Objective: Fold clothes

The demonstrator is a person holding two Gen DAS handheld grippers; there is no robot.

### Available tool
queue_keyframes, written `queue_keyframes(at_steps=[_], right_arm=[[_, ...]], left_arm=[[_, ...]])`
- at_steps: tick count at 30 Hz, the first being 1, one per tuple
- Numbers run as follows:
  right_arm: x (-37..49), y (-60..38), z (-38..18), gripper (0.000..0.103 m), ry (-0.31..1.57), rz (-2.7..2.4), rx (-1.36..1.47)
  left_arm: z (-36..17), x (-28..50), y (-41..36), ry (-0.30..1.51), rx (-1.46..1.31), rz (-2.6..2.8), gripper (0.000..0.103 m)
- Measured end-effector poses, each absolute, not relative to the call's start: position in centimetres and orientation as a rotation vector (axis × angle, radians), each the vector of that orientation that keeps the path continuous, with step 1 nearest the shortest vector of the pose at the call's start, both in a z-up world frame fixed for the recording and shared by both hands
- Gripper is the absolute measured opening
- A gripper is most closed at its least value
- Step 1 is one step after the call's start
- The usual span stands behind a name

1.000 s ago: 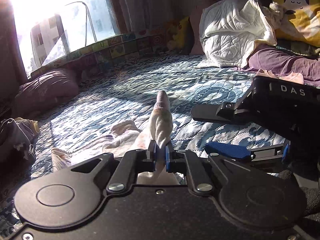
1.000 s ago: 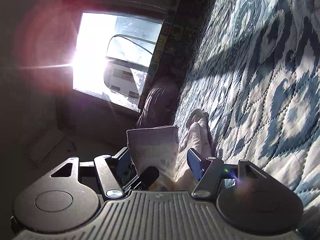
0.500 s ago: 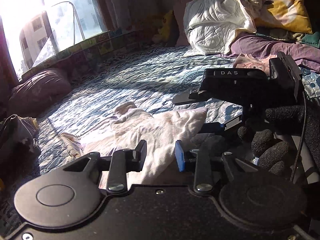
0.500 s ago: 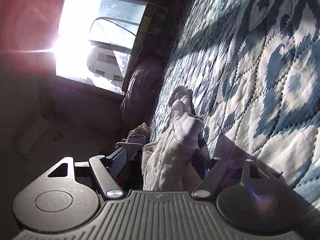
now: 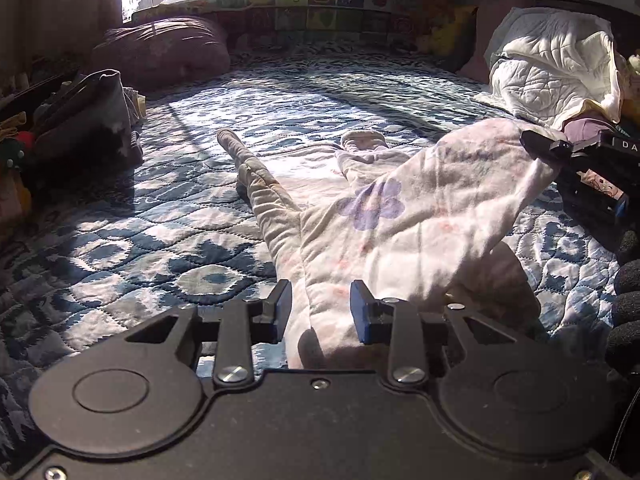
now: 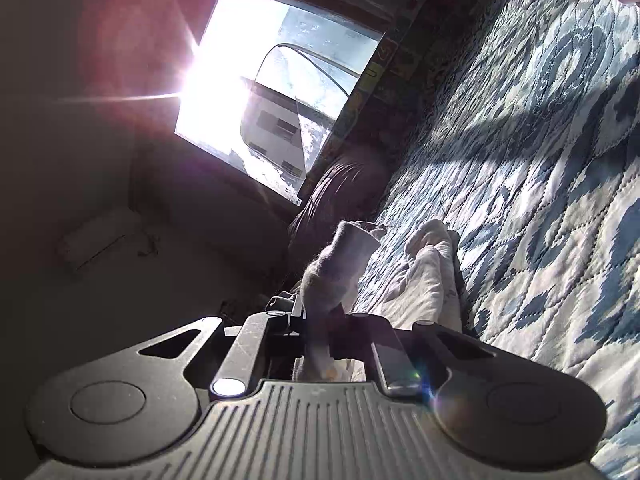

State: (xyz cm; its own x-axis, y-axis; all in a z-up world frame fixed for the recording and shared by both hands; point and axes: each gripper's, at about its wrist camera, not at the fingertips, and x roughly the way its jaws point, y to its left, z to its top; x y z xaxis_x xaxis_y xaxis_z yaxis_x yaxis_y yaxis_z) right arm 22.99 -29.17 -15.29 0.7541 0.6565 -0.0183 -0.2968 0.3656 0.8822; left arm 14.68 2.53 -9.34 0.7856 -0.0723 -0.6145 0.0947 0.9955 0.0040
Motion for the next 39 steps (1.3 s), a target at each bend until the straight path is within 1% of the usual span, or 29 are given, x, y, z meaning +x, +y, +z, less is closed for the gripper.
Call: queue_keyframes(at_steps=[2,3,7,12,17,21,24,29,31,34,37,39], right_arm=[[23.0,-29.9,-16.1,0.012,0.422,0.589,1.045],[23.1,-30.2,-16.2,0.012,0.421,0.578,1.058],[23.4,-30.3,-16.5,0.012,0.414,0.584,1.076],[23.6,-29.7,-16.0,0.012,0.389,0.621,1.069],[24.3,-29.9,-16.3,0.012,0.394,0.601,1.095],[24.2,-30.2,-16.4,0.012,0.402,0.589,1.081],[24.3,-30.0,-16.7,0.012,0.478,0.549,1.025],[23.9,-30.7,-17.2,0.012,0.503,0.541,1.025],[23.6,-30.6,-17.1,0.012,0.502,0.551,1.012],[23.5,-30.6,-16.9,0.012,0.498,0.563,1.003],[23.4,-30.8,-17.0,0.012,0.489,0.573,1.023],[23.2,-30.9,-16.7,0.012,0.477,0.591,1.022]], left_arm=[[-9.9,14.9,1.8,0.691,0.038,-0.123,0.03],[-9.8,14.7,2.2,0.696,-0.005,-0.139,0.03],[-7.8,14.0,5.3,0.635,-0.154,-0.082,0.029],[-6.9,13.4,8.4,0.636,-0.233,-0.013,0.021],[-8.1,13.1,6.1,0.685,-0.166,-0.059,0.014],[-10.2,14.0,2.9,0.722,-0.044,-0.098,0.013],[-13.1,15.3,1.5,0.789,0.069,-0.075,0.012],[-11.8,15.5,3.3,0.811,0.036,-0.13,0.012],[-10.3,15.4,4.5,0.761,-0.003,-0.133,0.012],[-8.8,17.2,6.8,0.697,-0.032,-0.061,0.012],[-8.4,21.4,8.0,0.661,-0.035,0.013,0.012],[-9.0,25.0,8.9,0.659,-0.027,0.056,0.012]])
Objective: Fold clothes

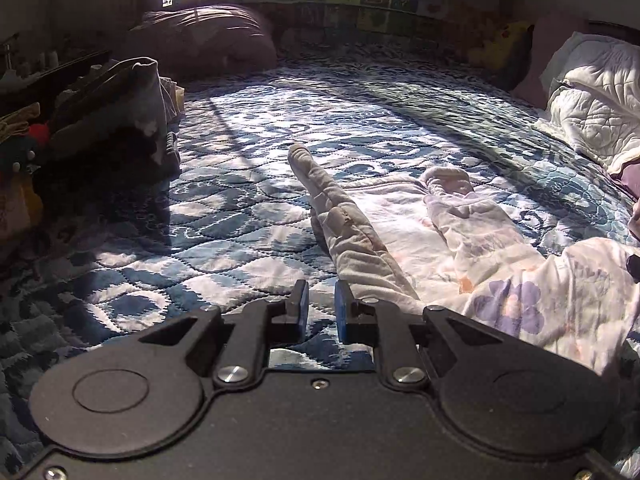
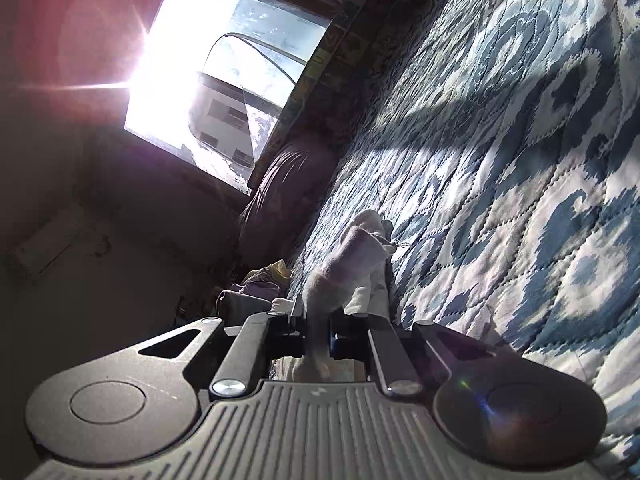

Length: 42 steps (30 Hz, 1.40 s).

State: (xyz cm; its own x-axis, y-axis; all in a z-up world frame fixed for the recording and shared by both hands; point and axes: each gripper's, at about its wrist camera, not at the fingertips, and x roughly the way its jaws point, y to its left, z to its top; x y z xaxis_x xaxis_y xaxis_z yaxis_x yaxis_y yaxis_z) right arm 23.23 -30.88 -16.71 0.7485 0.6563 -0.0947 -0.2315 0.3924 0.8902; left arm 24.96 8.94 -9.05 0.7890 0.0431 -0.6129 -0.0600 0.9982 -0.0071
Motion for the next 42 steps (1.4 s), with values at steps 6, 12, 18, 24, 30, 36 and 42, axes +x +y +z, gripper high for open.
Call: queue_keyframes(at_steps=[6,12,18,24,30,36,42], right_arm=[[22.8,-31.5,-16.2,0.012,0.494,0.633,0.971],[22.7,-32.3,-16.6,0.012,0.512,0.634,0.957],[22.9,-31.7,-17.1,0.012,0.538,0.63,0.965],[22.8,-31.2,-16.9,0.012,0.536,0.639,0.971],[22.9,-31.0,-17.0,0.012,0.545,0.626,0.968],[23.2,-31.0,-17.1,0.012,0.553,0.62,0.967],[23.3,-30.7,-17.4,0.013,0.562,0.611,0.987]], left_arm=[[-10.6,33.3,10.6,0.667,-0.081,0.095,0.012],[-11.2,38.1,9.1,0.652,-0.053,-0.046,0.012],[-13.8,40.3,6.5,0.756,0.108,-0.107,0.012],[-10.5,40.6,7.2,0.736,0.129,-0.131,0.012],[-10.6,44.2,7.3,0.761,0.111,-0.098,0.012],[-13.3,45.8,4.7,0.84,0.22,-0.11,0.011],[-9.5,43.4,5.7,0.79,0.196,-0.168,0.012]])
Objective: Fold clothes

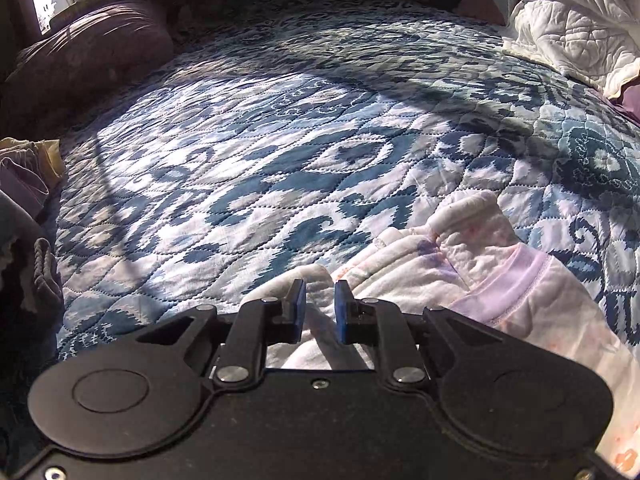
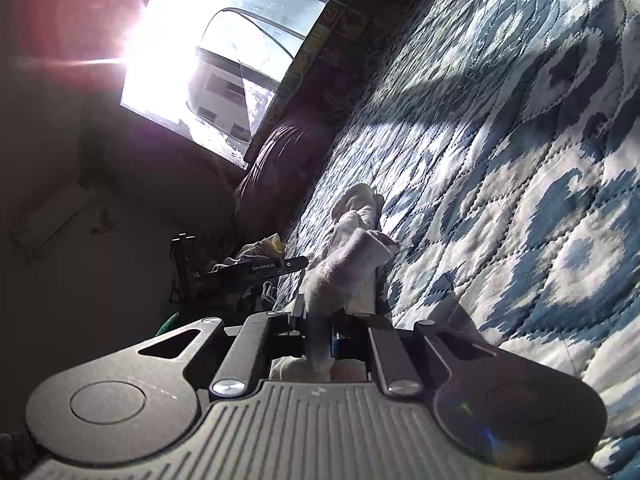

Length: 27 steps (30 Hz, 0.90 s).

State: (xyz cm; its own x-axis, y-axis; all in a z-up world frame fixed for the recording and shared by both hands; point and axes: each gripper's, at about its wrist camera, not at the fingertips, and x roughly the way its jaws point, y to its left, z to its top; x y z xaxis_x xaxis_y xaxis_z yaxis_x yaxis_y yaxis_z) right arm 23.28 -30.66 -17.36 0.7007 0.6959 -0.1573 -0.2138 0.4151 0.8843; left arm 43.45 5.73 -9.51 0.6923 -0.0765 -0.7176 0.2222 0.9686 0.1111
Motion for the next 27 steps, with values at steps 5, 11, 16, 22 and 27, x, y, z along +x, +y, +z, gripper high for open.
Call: queue_keyframes(at_steps=[5,11,16,22,27], right_arm=[[23.1,-30.5,-17.2,0.014,0.559,0.61,0.986],[23.1,-30.5,-17.4,0.015,0.568,0.603,0.985],[23.4,-30.5,-17.6,0.015,0.579,0.601,0.997],[23.5,-30.0,-17.5,0.016,0.579,0.615,1.005],[23.4,-30.1,-17.2,0.016,0.575,0.619,1.011]], left_arm=[[-8.3,40.2,7.1,0.738,0.117,-0.165,0.012],[-10.9,41.7,6.0,0.804,0.068,-0.153,0.012],[-13.7,42.8,3.7,0.896,0.149,-0.165,0.016],[-11.9,41.6,4.1,0.88,0.164,-0.202,0.02],[-9.5,38.1,5.4,0.798,0.078,-0.218,0.025]])
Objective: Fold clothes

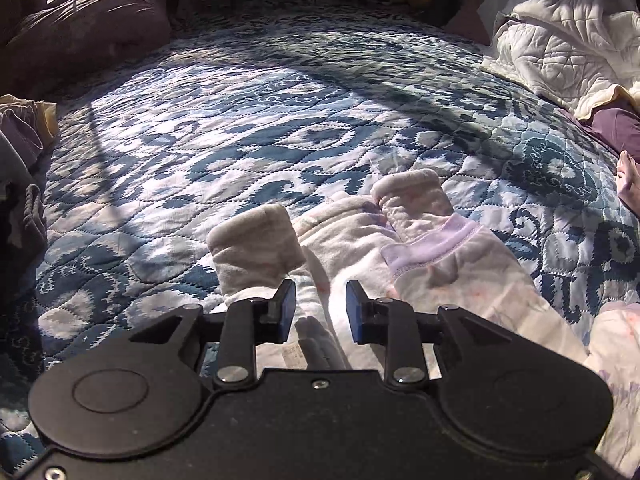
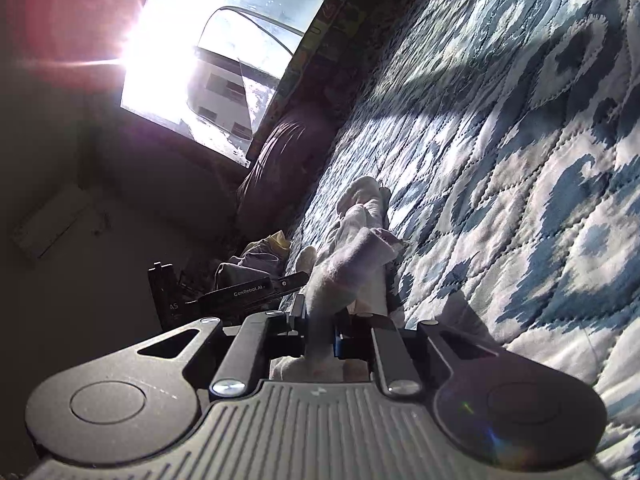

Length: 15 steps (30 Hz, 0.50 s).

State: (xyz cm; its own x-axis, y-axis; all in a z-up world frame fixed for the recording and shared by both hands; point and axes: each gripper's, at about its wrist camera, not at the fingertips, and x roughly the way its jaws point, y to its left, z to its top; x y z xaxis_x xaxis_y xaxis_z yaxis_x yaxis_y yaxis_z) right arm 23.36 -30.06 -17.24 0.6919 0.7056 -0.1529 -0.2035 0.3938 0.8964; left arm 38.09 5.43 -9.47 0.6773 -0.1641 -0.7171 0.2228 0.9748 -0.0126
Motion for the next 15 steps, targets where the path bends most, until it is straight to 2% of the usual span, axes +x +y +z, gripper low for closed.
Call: queue_keyframes(at_steps=[6,9,11,15], right_arm=[[23.3,-30.2,-17.2,0.016,0.575,0.618,1.009],[23.2,-30.1,-17.1,0.016,0.566,0.616,0.997],[23.2,-30.1,-17.0,0.016,0.558,0.613,0.989],[22.9,-30.2,-16.7,0.016,0.524,0.622,1.001]], left_arm=[[-8.4,33.8,7.8,0.718,-0.023,-0.183,0.025],[-10.6,34.3,8.1,0.796,-0.122,-0.165,0.025],[-12.7,34.8,5.7,0.852,-0.019,-0.2,0.025],[-12.9,35.3,4.6,0.851,0.01,-0.185,0.028]])
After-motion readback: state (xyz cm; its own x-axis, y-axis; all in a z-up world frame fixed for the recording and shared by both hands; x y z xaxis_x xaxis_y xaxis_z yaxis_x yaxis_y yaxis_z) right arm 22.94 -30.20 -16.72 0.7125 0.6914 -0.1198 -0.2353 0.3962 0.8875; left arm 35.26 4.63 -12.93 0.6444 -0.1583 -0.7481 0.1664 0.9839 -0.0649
